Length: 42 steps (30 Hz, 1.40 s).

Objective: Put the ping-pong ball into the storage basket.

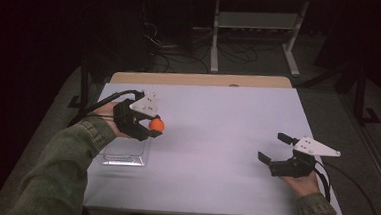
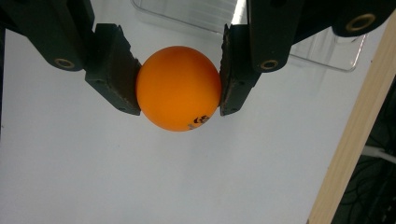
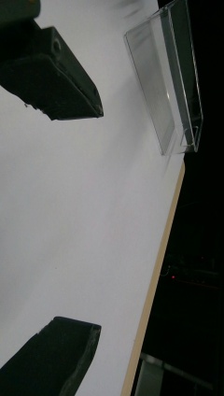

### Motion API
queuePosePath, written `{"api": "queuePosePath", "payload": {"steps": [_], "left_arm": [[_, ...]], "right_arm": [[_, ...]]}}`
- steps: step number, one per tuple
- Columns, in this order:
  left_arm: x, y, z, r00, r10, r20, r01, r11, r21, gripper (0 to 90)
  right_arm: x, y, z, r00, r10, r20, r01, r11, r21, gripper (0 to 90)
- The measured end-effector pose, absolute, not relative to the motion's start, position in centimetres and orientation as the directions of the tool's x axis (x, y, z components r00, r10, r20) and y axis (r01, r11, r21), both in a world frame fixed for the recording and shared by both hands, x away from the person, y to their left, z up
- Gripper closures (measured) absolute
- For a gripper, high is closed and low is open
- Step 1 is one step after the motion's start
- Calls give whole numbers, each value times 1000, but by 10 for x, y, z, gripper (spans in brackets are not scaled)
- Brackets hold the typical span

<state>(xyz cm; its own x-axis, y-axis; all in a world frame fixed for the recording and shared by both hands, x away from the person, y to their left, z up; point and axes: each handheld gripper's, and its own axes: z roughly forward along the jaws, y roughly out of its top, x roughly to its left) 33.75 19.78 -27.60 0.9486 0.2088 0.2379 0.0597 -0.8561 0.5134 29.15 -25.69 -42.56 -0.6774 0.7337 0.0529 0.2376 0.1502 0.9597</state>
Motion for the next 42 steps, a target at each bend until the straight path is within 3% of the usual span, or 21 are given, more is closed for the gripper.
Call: {"api": "queuePosePath", "payload": {"steps": [19,42], "left_arm": [[339,221,-271,942,245,230,105,-864,493,501],[342,228,-266,950,244,196,153,-907,392,500]], "right_arm": [[292,-257,-426,-677,734,54,242,153,958,0],[291,-257,-425,-680,732,47,236,157,959,0]]}}
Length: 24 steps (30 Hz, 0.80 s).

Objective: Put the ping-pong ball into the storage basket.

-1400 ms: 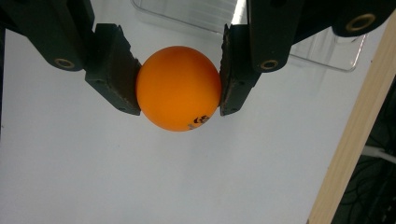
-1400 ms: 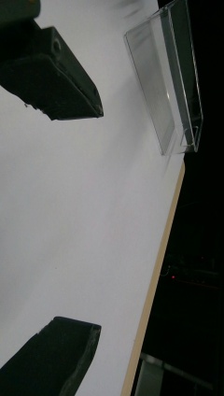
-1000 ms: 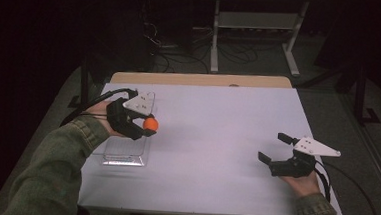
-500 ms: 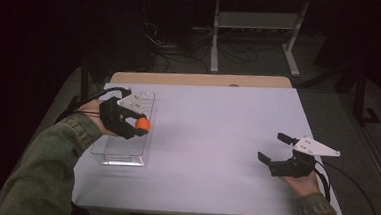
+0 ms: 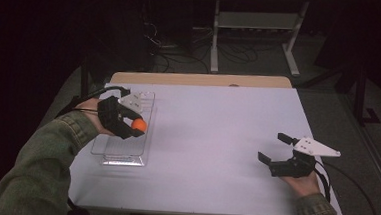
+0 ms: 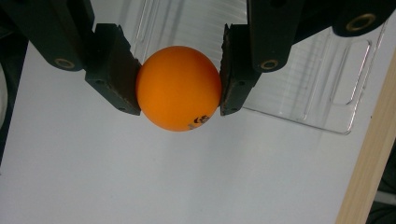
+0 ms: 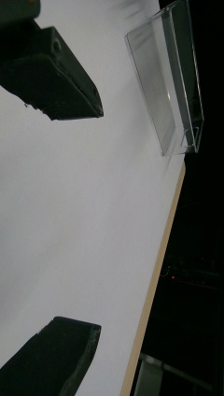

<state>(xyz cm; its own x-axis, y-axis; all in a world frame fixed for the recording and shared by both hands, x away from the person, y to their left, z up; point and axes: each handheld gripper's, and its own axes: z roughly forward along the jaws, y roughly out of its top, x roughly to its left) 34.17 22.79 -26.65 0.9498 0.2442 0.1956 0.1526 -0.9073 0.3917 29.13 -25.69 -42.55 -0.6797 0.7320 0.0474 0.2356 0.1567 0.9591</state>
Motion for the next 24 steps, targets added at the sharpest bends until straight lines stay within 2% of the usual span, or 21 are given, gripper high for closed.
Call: {"api": "queuePosePath", "payload": {"steps": [24], "left_arm": [[349,232,-271,958,239,156,200,-953,229,501]], "right_arm": [[291,-256,-426,-681,731,48,239,160,958,0]]}}
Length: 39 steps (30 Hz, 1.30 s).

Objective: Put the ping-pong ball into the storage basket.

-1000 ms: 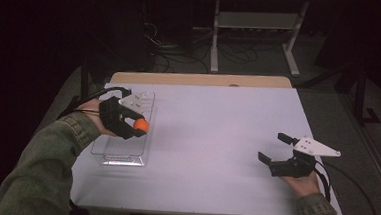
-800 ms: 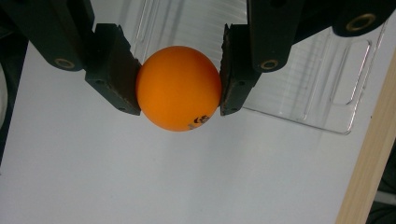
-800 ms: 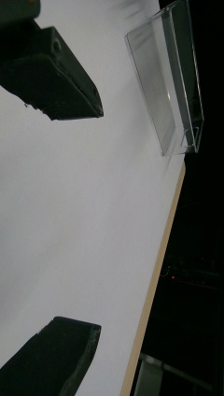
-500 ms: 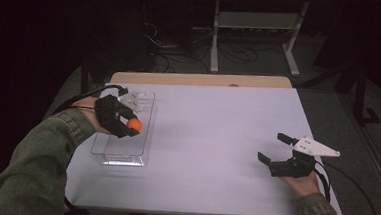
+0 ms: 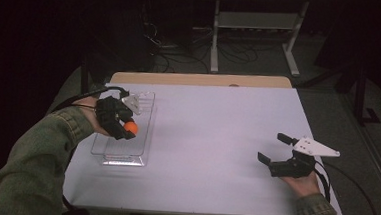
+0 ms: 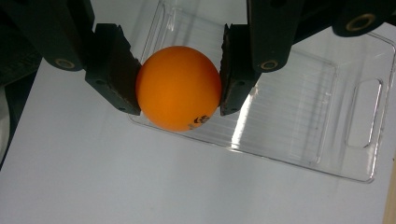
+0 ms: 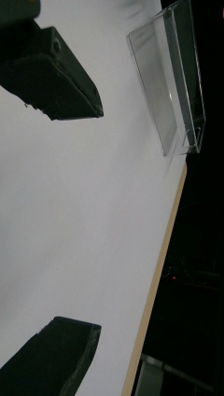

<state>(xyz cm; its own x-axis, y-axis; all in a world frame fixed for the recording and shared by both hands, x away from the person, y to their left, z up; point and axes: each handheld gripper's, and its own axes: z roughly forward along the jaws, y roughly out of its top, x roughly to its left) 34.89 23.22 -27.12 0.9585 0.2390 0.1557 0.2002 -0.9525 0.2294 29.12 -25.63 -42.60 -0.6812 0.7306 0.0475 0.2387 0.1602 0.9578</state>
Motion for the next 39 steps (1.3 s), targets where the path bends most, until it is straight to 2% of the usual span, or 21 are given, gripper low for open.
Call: {"api": "queuePosePath", "payload": {"steps": [9,39], "left_arm": [[351,230,-277,963,229,145,201,-962,185,501],[358,226,-303,965,226,131,205,-966,159,501]], "right_arm": [[291,-256,-426,-681,730,50,242,161,957,0],[291,-256,-426,-683,729,46,240,165,957,0]]}}
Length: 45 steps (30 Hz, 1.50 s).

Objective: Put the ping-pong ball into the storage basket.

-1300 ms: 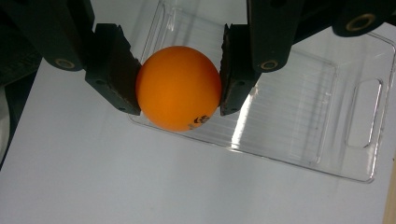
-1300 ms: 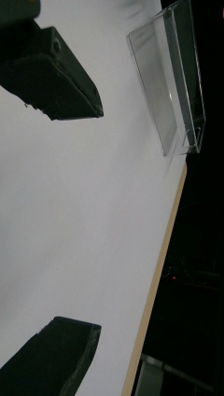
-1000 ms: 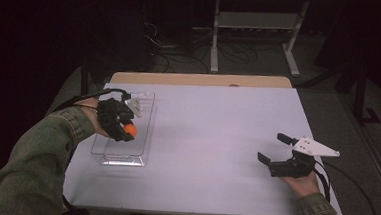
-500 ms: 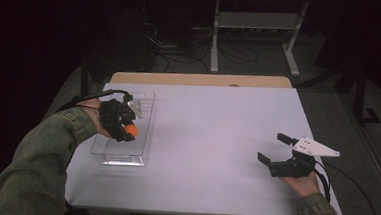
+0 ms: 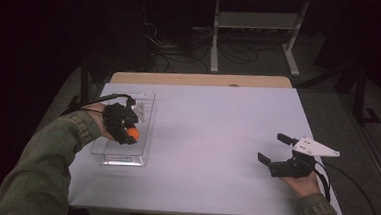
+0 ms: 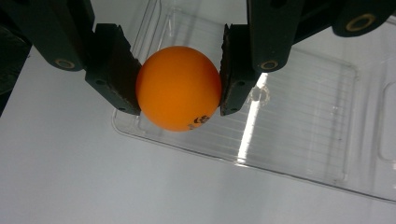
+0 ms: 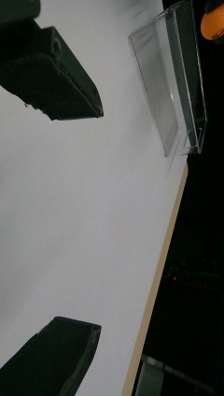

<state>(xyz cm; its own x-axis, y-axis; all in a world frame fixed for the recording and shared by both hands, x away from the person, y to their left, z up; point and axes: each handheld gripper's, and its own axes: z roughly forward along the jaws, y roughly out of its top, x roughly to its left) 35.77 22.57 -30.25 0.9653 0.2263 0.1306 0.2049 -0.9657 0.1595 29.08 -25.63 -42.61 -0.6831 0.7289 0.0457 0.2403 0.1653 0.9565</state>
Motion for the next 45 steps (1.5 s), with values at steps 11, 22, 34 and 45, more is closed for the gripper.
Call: {"api": "queuePosePath", "payload": {"steps": [11,22,34,45], "left_arm": [[358,228,-315,962,243,125,222,-962,159,501],[359,226,-326,966,232,116,212,-963,165,501],[361,227,-339,965,239,106,221,-962,159,501],[366,231,-351,961,261,92,244,-956,162,501]], "right_arm": [[291,-256,-426,-685,727,44,239,168,956,0],[291,-256,-426,-684,729,42,239,170,956,0],[290,-256,-426,-685,727,43,240,170,956,0],[290,-256,-426,-686,726,41,241,173,955,0]]}}
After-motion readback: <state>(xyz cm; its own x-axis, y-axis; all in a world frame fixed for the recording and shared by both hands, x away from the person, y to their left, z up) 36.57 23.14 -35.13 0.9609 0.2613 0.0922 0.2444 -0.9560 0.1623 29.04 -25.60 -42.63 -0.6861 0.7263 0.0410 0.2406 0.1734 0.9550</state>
